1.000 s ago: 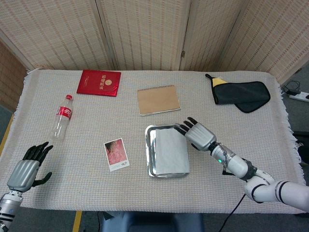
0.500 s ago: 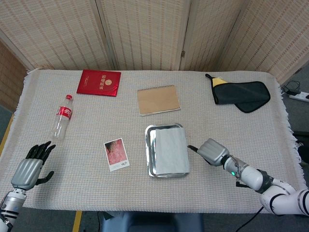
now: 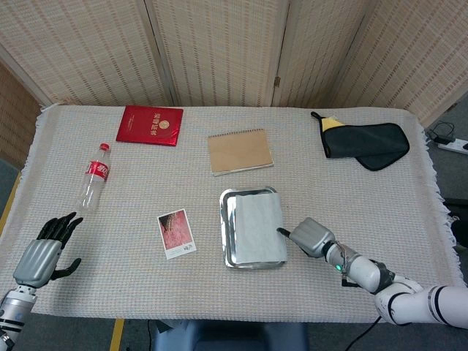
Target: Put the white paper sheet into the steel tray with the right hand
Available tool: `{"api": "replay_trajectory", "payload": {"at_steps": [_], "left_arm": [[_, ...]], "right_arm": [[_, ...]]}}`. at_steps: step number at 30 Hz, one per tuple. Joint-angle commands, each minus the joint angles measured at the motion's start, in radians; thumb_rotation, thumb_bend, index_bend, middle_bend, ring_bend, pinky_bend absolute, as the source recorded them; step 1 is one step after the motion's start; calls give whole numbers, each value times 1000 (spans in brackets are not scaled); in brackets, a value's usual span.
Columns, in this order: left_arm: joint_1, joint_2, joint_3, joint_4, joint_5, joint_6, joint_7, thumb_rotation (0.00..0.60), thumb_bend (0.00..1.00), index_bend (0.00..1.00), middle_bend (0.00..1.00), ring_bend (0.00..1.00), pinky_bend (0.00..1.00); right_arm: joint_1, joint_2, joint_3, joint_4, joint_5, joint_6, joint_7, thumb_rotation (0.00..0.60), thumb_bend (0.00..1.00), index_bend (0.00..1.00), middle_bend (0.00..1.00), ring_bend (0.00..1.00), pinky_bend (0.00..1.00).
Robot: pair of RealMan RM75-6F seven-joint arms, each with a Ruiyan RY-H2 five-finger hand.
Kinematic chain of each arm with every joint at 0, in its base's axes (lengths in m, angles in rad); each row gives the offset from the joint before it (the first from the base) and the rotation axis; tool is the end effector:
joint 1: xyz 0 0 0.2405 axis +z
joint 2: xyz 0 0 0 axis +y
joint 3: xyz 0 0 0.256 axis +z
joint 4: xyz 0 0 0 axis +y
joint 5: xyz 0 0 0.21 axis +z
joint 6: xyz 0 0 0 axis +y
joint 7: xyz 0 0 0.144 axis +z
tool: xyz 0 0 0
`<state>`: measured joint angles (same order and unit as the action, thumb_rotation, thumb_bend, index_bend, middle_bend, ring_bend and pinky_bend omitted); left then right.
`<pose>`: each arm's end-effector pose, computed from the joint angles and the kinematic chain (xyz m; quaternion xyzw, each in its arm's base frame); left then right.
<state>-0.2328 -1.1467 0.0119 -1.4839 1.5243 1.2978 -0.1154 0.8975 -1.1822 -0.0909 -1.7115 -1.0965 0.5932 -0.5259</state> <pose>-0.3203 0.2153 0.1305 -0.6650 -0.4118 -0.3549 0.5120 -0.1893 -0.3035 0.0224 0.9059 -0.2631 0.1104 0.3130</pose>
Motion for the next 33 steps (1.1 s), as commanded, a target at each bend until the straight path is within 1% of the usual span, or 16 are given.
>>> {"api": "replay_trajectory", "payload": {"at_steps": [1,8,14,19,33], "left_arm": [[3,9,-1,-2,6,8,-18,600,393,57,0,0,0],[3,15,4,-6,17,12,-32,600,393,56,0,0,0],[4,17,6,-7,23,18,-38,600,393,49,0,0,0],[2,19,7,-7,24,14,-42,600,393,49,0,0,0],[2,23,9,-8,26,15,-51,600,393,55,0,0,0]], "right_arm": [[6,-15,-8,9,21,15,-20,600,1000,74,1000,1000,1000],[3,-44,-16,36,37,57,-40,600,1000,88,1000,1000,1000],[17,-73,-15,66,73,53,-50,600,1000,89,1000,1000,1000],[27,-107,-20,92,80,59,-70,600,1000,97,1000,1000,1000],[64,-159,-33,105,137,68,-121,600,1000,120,1000,1000,1000]]}}
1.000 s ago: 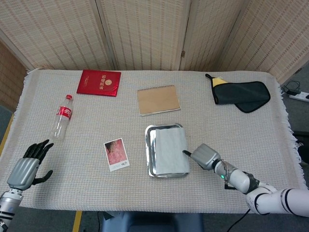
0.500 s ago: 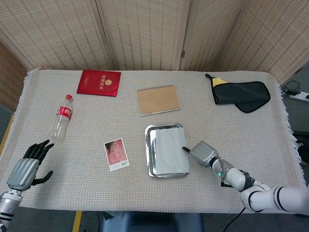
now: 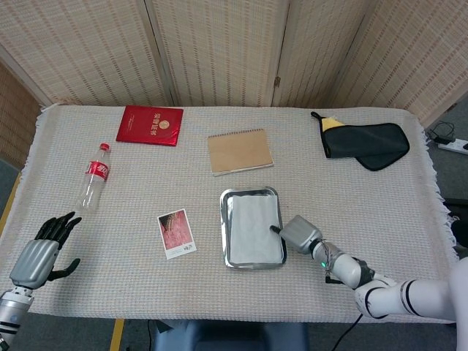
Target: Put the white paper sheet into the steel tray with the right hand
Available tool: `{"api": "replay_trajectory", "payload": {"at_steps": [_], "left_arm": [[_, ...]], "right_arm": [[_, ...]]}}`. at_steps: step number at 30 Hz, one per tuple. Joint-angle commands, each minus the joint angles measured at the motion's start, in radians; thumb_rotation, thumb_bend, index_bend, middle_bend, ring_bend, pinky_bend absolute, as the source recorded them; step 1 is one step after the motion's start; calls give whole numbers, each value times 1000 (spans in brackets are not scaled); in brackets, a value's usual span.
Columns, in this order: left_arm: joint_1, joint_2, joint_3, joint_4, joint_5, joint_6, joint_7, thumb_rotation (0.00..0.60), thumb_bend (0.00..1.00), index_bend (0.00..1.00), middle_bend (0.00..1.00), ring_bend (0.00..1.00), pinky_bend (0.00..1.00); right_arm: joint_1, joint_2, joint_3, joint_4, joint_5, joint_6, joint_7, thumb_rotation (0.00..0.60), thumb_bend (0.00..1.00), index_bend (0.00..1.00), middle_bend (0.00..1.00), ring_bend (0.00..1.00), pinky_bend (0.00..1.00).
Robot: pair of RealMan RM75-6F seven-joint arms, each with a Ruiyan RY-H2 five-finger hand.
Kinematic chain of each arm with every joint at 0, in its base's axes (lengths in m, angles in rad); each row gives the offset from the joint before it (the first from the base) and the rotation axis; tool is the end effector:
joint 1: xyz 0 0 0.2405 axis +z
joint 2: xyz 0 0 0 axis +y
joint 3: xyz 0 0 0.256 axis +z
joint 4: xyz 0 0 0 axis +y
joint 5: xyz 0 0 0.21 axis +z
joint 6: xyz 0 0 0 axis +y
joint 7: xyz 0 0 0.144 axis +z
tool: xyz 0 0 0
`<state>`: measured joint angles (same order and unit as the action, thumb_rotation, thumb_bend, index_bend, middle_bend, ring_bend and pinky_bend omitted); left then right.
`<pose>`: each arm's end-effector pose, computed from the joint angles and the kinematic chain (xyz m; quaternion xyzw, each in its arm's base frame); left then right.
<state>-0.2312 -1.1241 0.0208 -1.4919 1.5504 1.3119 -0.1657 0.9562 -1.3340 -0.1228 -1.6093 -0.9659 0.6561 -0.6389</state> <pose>-0.3182 0.2126 0.1364 -0.6638 -0.4173 -0.3673 0.5003 -0.1834 -0.3151 -0.0136 0.9074 -0.2404 0.1050 0.3283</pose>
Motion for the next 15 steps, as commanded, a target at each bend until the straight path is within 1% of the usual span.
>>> {"api": "replay_trajectory", "payload": {"at_steps": [1,7,12,15], "left_arm": [[1,1,0,0,1,2,-1,600,393,55,0,0,0],[0,2,0,1,0,1,-6,600,394,56,0,0,0],[0,3,0,2,1,2,-9,600,393,56,0,0,0],[0,3,0,2,2,4,-8,600,393,56,0,0,0]], "right_arm": [[7,-12,-3,5,10,8,-13,600,1000,123,1000,1000,1000],[18,-40,-5,21,33,32,-39,600,1000,123,1000,1000,1000],[13,-70,-5,52,-8,84,-69,600,1000,125,1000,1000,1000],[11,-71,-1,51,-20,83,-57,600,1000,133,1000,1000,1000]]}}
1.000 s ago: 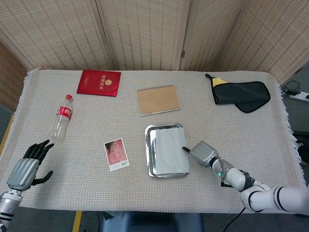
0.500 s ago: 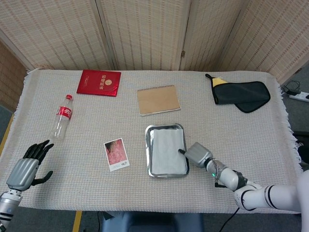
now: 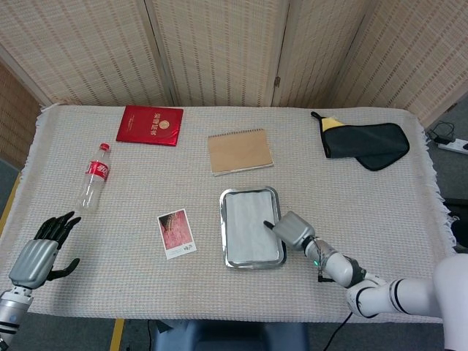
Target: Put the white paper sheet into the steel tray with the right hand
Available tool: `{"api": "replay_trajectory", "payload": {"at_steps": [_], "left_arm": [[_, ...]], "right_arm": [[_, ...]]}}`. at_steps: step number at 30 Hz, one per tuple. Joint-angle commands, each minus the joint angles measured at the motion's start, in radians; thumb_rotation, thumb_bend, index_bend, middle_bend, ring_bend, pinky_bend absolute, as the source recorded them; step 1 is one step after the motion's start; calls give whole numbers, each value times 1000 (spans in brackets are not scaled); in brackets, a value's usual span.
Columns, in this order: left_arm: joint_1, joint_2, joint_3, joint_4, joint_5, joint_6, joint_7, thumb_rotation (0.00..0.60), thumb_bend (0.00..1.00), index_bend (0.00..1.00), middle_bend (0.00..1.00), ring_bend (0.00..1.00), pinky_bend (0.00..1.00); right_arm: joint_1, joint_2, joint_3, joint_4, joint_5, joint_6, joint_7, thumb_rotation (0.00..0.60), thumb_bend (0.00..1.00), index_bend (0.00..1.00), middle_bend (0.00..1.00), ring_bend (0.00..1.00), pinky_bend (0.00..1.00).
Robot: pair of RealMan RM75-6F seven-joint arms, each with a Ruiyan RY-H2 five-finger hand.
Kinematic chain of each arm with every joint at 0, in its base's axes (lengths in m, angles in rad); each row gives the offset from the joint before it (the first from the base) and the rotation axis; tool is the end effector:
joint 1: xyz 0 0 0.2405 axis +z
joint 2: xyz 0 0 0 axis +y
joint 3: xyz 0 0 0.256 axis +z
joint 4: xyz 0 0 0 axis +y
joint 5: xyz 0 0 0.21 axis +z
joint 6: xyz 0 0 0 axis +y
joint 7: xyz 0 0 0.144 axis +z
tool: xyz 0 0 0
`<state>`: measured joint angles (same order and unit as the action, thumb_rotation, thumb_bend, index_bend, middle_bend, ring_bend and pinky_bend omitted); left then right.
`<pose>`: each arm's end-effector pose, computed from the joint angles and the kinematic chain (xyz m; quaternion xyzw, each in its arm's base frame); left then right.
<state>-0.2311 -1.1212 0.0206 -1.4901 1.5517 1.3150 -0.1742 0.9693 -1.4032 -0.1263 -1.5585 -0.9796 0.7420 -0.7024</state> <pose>-0.3184 0.2128 0.1380 -0.6626 -0.4176 -0.3694 0.5001 -0.1724 -0.3227 -0.0257 0.9080 -0.1909 0.1248 0.3515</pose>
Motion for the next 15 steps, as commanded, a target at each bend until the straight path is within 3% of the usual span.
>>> {"api": "replay_trajectory", "payload": {"at_steps": [1,10,12,15], "left_arm": [[1,0,0,0,0,2,0,600,393,56,0,0,0],[3,-1,3,-2,9,10,9,600,393,52,0,0,0],[3,-2,2,-3,9,11,12,600,393,50,0,0,0],[4,-3,3,-2,11,13,20,600,393,49,0,0,0]], "right_arm": [[-2,2,3,-3,-10,-6,12,600,1000,137,1000,1000,1000],[-55,92,22,-92,-167,76,135,600,1000,141,990,994,1000],[-99,120,34,-116,-255,155,219,600,1000,122,865,892,933],[-170,145,40,-117,-375,283,358,600,1000,28,565,652,673]]}}
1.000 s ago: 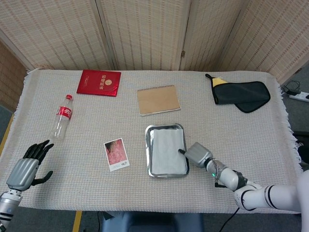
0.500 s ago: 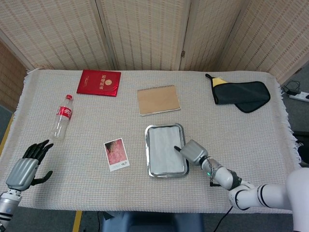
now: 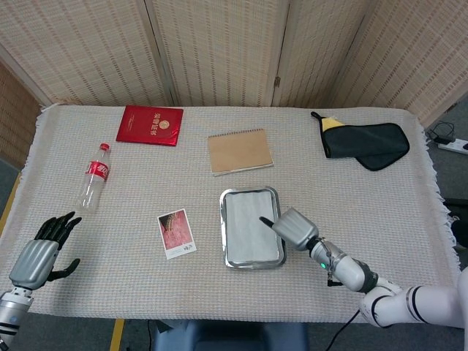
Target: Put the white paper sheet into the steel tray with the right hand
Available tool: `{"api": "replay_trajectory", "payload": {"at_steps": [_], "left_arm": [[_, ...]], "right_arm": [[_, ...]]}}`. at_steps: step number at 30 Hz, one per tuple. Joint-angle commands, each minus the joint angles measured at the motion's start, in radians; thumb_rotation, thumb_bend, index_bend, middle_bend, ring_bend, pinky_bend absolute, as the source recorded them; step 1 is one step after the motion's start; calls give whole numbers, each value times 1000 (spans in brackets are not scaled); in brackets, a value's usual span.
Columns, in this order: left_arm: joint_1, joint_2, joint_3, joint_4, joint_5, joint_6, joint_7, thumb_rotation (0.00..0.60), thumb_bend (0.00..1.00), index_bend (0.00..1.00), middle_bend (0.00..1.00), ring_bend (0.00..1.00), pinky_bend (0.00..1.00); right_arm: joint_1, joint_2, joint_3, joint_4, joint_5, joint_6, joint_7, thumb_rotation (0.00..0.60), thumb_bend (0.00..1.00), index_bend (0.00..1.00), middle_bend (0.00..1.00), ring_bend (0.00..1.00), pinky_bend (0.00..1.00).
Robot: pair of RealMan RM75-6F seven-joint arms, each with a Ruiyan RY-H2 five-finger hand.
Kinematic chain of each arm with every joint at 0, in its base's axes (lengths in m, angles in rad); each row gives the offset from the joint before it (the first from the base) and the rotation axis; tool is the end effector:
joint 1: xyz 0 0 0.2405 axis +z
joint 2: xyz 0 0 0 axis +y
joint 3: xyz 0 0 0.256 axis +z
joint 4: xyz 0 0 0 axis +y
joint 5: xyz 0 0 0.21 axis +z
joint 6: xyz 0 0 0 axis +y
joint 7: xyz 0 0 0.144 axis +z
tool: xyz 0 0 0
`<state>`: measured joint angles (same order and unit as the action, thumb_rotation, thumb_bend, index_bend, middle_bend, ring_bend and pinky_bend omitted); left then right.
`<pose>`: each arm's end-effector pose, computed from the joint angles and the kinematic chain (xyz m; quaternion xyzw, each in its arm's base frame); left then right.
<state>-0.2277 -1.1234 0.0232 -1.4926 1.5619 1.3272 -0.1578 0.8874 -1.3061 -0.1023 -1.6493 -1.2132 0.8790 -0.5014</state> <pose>-0.3166 0.2110 0.1373 -0.6666 -0.4097 -0.3701 0.5008 -0.1608 -0.3120 0.0093 0.8831 -0.2062 0.2253 0.3562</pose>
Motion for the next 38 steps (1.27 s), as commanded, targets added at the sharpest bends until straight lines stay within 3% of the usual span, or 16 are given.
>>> {"api": "replay_trajectory", "payload": {"at_steps": [1,4,6,9,11,16,21,32,38], "left_arm": [[0,-2,1,0,2,1,6,600,393,49,0,0,0],[-1,-7,1,5,10,7,11,600,393,44,0,0,0],[-1,-14,2,13,19,14,16,600,393,37,0,0,0],[-1,-28,3,26,34,26,18,600,393,16,0,0,0],[-1,-40,5,40,47,36,19,600,393,5,0,0,0],[0,-71,-10,66,33,48,53,600,392,0,0,0,0],[10,-104,-25,91,71,128,58,600,392,0,0,0,0],[13,-114,0,98,107,138,87,600,392,0,0,0,0],[16,-110,-1,97,103,144,86,600,392,0,0,0,0]], "right_arm": [[-109,57,15,-25,-169,179,195,600,999,8,447,542,583],[-179,86,12,-17,-230,286,299,600,892,0,160,278,391],[-237,107,3,-10,-254,361,354,600,729,0,21,122,259],[-336,132,-15,41,-289,488,441,600,621,0,0,11,64],[-419,133,-27,103,-295,582,502,600,581,0,0,0,0],[-604,119,-31,221,-275,772,633,600,465,0,0,0,0],[-674,150,-28,224,-283,820,624,600,424,0,0,0,0],[-703,237,-35,69,-275,692,486,600,424,0,0,0,0],[-703,242,-17,50,-280,641,463,600,424,0,0,0,0]]}}
